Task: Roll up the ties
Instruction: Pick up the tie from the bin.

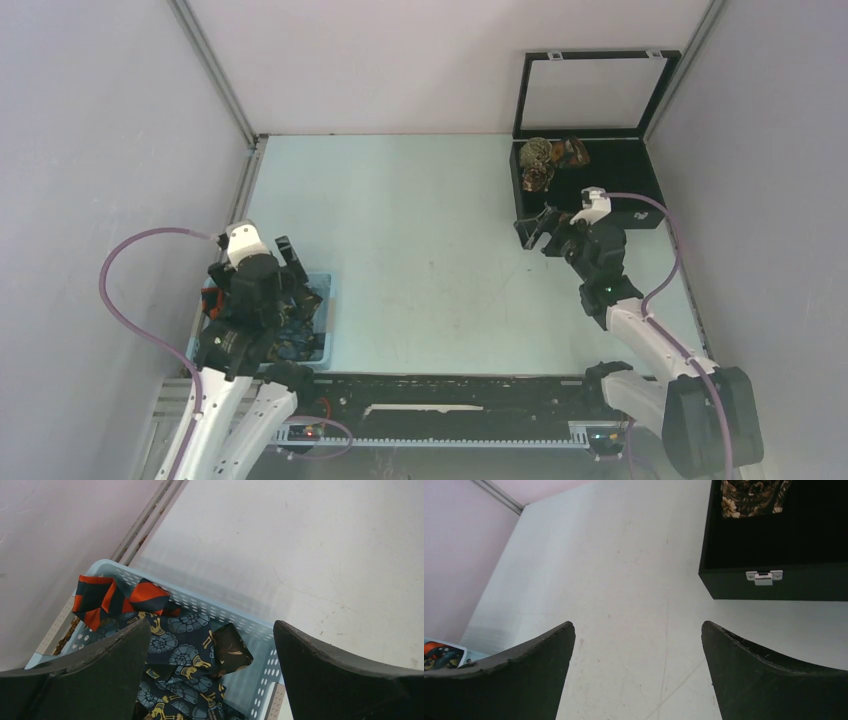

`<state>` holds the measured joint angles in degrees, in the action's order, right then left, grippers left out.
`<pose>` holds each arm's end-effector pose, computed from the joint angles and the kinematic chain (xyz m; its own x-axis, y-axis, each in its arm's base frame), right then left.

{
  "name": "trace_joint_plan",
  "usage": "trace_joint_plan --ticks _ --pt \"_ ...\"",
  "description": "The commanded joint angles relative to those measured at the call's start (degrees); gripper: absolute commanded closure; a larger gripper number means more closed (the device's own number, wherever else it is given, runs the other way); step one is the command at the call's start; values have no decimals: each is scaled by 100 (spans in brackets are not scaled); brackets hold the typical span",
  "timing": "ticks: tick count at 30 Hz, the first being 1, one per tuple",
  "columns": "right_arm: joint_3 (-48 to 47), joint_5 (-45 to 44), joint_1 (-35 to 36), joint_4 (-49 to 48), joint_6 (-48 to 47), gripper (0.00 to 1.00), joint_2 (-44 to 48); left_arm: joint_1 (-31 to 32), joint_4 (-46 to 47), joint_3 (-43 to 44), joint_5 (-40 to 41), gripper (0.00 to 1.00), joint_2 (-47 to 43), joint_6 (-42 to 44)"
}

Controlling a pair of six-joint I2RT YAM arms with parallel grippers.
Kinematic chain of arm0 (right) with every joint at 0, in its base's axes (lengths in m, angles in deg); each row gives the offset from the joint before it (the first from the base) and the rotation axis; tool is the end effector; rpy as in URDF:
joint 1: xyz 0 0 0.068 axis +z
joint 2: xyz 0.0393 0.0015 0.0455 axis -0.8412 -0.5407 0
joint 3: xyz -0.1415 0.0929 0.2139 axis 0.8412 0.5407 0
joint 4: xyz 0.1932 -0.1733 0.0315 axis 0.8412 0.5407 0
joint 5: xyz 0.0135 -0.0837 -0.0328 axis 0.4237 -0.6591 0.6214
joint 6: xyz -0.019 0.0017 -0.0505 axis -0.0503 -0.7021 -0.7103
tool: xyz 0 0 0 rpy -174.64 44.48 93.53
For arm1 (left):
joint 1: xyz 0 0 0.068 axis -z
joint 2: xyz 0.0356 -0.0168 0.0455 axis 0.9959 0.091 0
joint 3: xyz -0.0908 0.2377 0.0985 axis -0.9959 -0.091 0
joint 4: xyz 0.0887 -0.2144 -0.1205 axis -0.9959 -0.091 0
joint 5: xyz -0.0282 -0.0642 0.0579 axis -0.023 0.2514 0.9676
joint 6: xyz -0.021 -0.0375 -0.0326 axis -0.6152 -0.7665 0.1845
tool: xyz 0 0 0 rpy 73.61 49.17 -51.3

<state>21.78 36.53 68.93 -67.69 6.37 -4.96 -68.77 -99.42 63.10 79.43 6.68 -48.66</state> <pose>0.2229 0.0533 0.2354 -0.3475 0.4124 -0.8421 -0.2548 0.8227 0.5081 0.1033 -0.0076 0.3090 -0.3401 -0.1764 -0.9237 -0.4139 0.9101 -0.0214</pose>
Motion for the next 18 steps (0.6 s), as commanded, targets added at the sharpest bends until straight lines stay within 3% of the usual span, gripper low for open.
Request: trace_joint_plan --ticks 1,5,8,18 --pt "-335 -495 124 87 -243 0 24 -6 143 150 453 0 93 -232" --pt "-342 -620 287 233 -321 0 90 -150 -364 431 565 0 245 -687" --pt "-388 -893 581 279 -568 0 106 -583 -519 586 125 0 305 -971" --pt "-625 -1142 740 560 -640 0 -83 -3176 -747 660 -1791 2 569 -1359"
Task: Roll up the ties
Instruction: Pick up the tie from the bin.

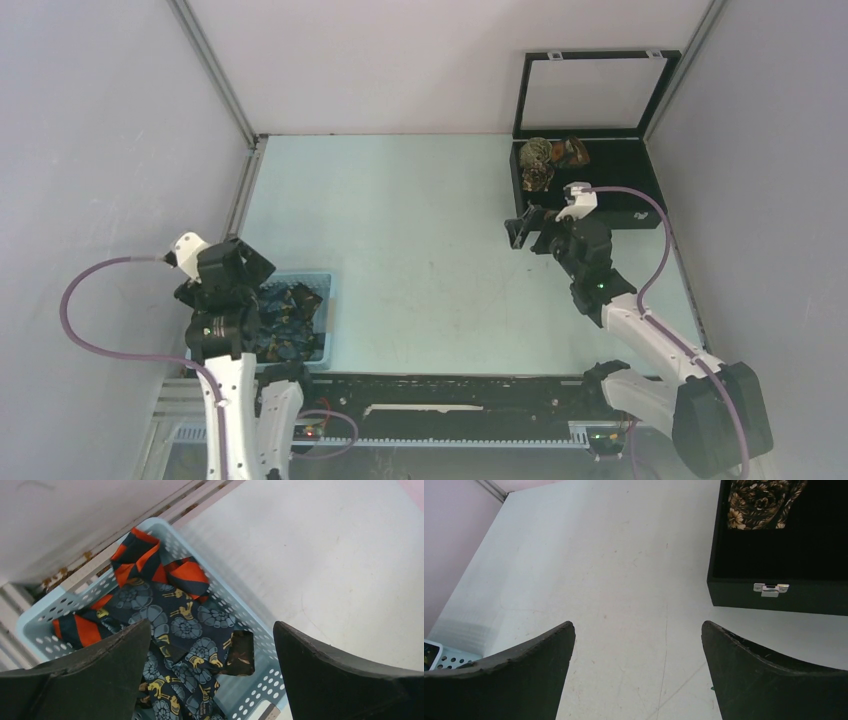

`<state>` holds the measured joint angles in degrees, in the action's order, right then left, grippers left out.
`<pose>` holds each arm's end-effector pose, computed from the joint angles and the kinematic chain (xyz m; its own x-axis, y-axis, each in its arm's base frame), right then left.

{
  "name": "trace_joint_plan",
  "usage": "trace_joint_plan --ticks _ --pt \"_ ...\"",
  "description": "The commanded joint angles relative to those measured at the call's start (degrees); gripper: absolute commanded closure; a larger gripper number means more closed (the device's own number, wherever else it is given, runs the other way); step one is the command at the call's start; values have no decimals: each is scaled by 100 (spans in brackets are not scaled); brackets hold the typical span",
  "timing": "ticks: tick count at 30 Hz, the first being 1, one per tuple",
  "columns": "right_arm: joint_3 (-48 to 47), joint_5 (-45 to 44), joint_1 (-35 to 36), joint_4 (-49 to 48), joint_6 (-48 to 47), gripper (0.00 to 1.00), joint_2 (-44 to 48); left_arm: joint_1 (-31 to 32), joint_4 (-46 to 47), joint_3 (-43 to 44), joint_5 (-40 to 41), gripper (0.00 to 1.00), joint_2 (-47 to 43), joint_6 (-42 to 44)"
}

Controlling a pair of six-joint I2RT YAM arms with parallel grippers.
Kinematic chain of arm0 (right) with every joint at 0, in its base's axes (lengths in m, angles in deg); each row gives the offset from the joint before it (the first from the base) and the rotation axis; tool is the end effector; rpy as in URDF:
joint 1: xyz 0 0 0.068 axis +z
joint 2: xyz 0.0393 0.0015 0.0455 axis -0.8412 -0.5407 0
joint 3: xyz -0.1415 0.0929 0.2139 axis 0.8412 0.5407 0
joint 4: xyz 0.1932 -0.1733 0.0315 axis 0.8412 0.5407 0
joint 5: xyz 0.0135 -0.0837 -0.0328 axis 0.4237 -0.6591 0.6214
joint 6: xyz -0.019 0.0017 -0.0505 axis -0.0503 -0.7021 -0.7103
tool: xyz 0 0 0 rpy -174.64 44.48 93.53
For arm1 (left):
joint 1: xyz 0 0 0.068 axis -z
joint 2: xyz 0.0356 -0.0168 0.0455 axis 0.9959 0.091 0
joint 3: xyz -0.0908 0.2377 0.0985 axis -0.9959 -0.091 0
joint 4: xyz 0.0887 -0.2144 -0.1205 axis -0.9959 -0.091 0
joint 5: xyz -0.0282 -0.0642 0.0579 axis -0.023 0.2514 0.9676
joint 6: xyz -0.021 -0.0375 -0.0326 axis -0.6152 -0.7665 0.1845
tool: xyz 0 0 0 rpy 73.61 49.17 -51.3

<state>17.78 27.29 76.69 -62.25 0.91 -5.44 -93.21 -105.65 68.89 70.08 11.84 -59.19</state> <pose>0.2218 0.0797 0.2475 -0.3354 0.3040 -0.8917 -0.2574 0.8809 0.3972 0.1062 0.0322 0.3215 -0.2316 -0.4794 -0.8465 -0.7110 0.6773 -0.1890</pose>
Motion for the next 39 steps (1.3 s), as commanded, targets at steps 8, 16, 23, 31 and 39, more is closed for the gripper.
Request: trace_joint_plan --ticks 8,16,23,31,39 --pt "-223 -1 -386 79 217 0 -105 -2180 -288 -351 -1822 3 270 -1125" --pt "-223 -9 -431 144 271 0 -103 -2854 -255 -958 -1627 1 -135 -1989" --pt "-223 5 -447 170 272 0 -101 -3354 427 -1732 -2428 6 -62 -2379" --pt "-223 17 -448 153 293 0 -195 -3369 1140 -2080 -2487 14 37 -2536" --pt "-223 14 -457 153 302 1 -226 -3368 933 -1629 -2042 22 57 -2024"
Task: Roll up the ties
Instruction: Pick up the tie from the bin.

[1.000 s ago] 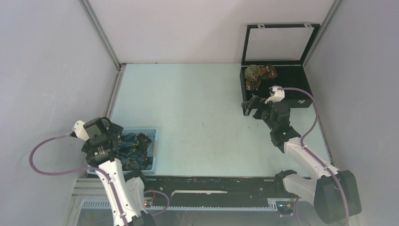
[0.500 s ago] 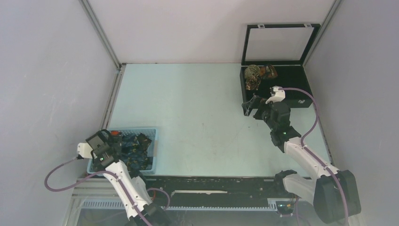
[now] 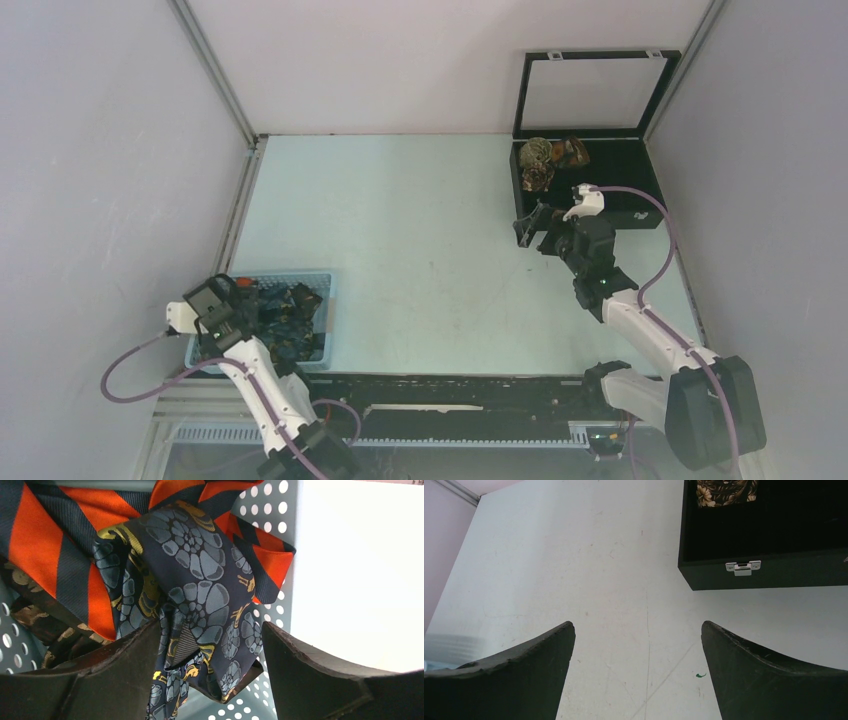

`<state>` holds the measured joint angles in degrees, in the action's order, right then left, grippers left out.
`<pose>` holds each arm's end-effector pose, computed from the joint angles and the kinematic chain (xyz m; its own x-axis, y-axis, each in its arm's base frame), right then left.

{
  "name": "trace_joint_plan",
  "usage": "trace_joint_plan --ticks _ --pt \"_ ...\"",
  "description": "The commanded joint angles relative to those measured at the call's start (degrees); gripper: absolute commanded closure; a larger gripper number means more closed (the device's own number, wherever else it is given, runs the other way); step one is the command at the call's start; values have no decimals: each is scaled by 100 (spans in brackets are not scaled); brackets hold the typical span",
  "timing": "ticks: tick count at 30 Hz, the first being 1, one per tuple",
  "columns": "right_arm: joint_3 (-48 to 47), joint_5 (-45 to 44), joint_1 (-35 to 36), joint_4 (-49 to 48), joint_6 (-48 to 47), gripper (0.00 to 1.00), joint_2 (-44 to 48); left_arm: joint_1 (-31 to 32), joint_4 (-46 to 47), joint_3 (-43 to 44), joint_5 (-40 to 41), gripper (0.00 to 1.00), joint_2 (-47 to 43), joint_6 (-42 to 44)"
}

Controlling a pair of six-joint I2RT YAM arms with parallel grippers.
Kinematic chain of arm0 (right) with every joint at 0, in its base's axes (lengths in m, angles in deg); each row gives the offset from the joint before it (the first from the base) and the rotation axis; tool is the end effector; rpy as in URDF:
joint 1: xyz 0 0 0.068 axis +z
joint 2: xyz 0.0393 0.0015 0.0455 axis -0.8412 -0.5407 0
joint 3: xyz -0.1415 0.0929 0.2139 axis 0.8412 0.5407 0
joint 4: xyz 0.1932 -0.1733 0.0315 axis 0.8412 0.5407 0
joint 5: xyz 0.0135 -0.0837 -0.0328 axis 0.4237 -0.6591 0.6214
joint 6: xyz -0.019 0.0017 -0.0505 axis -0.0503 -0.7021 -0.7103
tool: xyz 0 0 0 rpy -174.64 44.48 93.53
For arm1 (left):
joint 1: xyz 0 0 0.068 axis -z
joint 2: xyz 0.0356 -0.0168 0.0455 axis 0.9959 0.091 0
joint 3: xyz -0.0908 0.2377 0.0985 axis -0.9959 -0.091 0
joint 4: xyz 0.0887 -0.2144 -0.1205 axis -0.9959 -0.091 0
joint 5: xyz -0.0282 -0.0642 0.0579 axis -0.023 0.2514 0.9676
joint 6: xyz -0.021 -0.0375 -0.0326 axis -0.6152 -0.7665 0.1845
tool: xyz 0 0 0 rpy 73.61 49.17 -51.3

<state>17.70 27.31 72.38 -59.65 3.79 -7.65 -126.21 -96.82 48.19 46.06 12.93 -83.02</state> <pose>0.2308 0.0638 0.2348 -0.3895 0.3545 -0.8501 -0.1399 0.8895 0.4350 0.0952 0.0865 0.2138 0.2265 -0.8702 -0.4376 -0.8496 0.0432 -0.5256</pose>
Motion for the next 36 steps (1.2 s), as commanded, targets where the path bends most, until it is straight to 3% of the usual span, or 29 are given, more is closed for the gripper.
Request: trace_joint_plan --ticks 1,9,25,27,31,34,36 --pt "-215 11 -26 -114 17 1 -9 -74 13 528 459 22 -29 517" --pt "-215 46 -79 -109 58 2 -32 -71 239 525 237 25 662 856" --pt "-217 106 -132 -116 105 2 -59 -69 451 324 5 23 880 793" --pt "-217 114 -134 -117 103 3 -65 -72 539 328 -14 31 965 775" --pt "-217 132 -159 -117 114 3 -62 -71 1014 244 -135 73 1089 774" --pt "-215 143 -168 -117 120 3 -67 -70 1263 269 -333 95 1003 750" --pt "-217 136 -171 -117 123 3 -69 -69 1234 385 -464 100 912 740"
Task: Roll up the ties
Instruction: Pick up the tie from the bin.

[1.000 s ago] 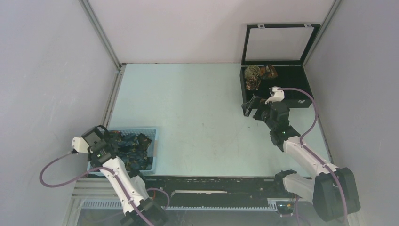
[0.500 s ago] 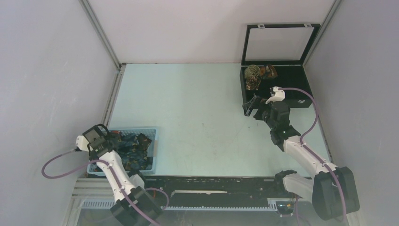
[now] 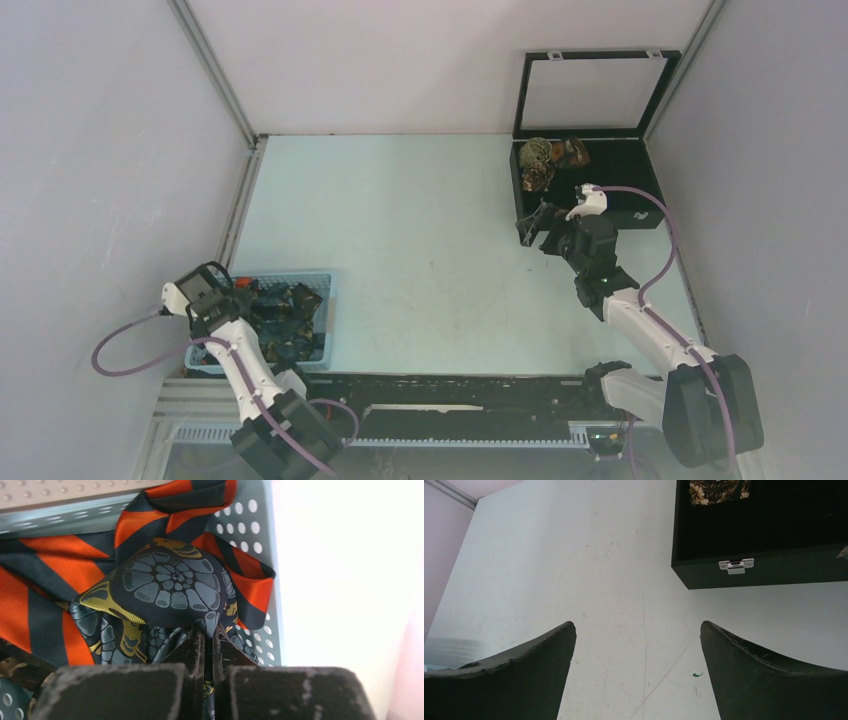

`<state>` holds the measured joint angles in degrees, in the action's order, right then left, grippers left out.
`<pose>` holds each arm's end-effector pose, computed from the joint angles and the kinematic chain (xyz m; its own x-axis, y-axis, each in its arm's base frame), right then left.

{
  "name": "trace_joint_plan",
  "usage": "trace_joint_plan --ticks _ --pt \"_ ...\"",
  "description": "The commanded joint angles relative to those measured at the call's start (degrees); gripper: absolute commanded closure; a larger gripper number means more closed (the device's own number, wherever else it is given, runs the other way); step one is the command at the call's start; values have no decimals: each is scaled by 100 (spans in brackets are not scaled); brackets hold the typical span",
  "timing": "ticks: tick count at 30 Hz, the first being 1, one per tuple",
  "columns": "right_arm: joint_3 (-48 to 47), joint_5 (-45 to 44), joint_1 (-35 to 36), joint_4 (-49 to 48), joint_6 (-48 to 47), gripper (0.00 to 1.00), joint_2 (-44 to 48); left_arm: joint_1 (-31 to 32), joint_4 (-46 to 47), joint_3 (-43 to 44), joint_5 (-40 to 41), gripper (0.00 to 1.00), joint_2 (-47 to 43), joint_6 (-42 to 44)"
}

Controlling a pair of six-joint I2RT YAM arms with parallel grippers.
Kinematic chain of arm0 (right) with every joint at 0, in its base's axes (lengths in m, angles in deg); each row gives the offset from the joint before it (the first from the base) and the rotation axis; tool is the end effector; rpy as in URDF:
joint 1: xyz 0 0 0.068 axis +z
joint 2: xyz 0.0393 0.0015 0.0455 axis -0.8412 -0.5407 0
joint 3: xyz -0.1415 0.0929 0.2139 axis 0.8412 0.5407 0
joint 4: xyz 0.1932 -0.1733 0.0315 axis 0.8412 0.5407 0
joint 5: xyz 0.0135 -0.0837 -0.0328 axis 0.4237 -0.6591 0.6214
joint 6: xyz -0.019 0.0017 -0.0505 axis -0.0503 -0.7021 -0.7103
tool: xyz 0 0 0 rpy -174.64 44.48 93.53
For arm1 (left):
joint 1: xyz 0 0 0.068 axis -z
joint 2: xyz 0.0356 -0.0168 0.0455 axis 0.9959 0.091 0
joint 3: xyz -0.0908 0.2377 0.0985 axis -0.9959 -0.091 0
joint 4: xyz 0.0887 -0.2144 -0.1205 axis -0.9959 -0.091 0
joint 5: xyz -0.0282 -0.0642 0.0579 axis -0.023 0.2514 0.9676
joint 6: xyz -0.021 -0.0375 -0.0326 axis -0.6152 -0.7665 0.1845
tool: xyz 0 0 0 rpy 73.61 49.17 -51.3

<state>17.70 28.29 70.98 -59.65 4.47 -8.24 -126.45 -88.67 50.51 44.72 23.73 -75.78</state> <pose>0.2333 0.0590 0.2325 -0.3977 0.3703 -0.8395 -0.1231 0.8852 0.4487 0.1202 0.1084 0.2140 0.1109 -0.8674 -0.4852 -0.8663 0.1549 -0.4749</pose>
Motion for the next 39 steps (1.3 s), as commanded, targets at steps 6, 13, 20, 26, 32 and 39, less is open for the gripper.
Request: trace_joint_plan --ticks 6,13,20,26,32,39 --pt "-219 31 -28 -117 64 5 -8 -43 48 854 -650 100 -702 -23" --pt "-223 44 -28 -129 64 5 -10 326 -207 1872 -1150 100 -796 -404" --pt "-223 53 -28 -134 55 5 -6 1424 -198 3254 -1003 100 -533 -494" --pt "-219 67 -36 -125 55 5 -6 2212 -1 4200 -1180 100 -170 -600" --pt "-215 71 -51 -117 55 5 0 3059 160 4941 -1573 100 439 -561" --pt "-215 67 -53 -103 63 5 4 4293 187 5390 -1520 100 1074 -313"
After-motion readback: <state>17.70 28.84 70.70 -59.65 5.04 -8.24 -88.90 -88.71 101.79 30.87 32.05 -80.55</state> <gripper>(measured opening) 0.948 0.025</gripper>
